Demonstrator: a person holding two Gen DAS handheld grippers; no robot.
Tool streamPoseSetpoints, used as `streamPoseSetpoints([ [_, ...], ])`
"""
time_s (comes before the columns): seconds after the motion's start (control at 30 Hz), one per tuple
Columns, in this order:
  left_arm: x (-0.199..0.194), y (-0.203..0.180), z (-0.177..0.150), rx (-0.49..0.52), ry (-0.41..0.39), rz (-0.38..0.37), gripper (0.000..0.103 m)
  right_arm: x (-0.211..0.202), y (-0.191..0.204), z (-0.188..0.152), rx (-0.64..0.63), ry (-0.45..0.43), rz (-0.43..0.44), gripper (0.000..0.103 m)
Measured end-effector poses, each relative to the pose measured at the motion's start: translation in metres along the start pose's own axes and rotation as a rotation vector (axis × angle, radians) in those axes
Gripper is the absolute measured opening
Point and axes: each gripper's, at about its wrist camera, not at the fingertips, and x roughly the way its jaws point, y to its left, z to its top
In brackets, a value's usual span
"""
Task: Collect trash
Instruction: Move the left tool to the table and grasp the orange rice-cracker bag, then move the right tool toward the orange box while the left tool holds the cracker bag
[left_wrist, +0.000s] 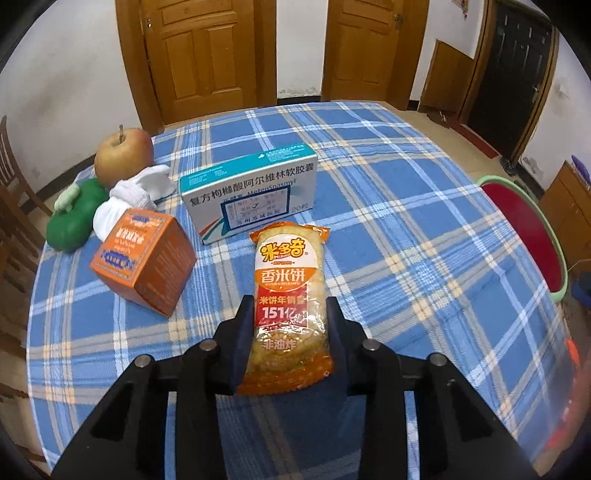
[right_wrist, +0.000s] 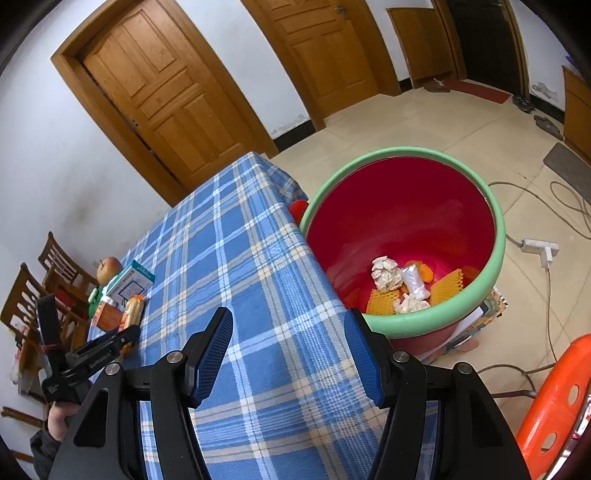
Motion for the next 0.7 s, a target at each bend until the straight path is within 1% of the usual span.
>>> streamPoseSetpoints([
  [0.17, -0.018, 0.004, -0.01, -0.068, -0.033, -0.032, 0.037, 0.001, 0.009, -0.002, -0.023, 0.007, 0.015, 0.064],
  [0.3, -0.039, 0.011, -0.016, -0.109, -0.073, -0.036, 0.037, 0.005, 0.02, -0.005, -0.048, 0.017, 0.032, 0.064],
  [0.47, -0.071, 0.035, -0.023, -0.184, -0.137, 0.019, 0.037, 0.008, 0.042, -0.007, -0.105, 0.026, 0.06, 0.064],
  [0.6, -0.085, 0.057, -0.029, -0.247, -0.148, 0.064, 0.037, 0.016, 0.066, -0.01, -0.156, 0.043, 0.097, 0.064],
  [0.7, -0.092, 0.074, -0.038, -0.28, -0.156, 0.114, 0.037, 0.022, 0.09, -0.012, -0.211, 0.058, 0.125, 0.064],
])
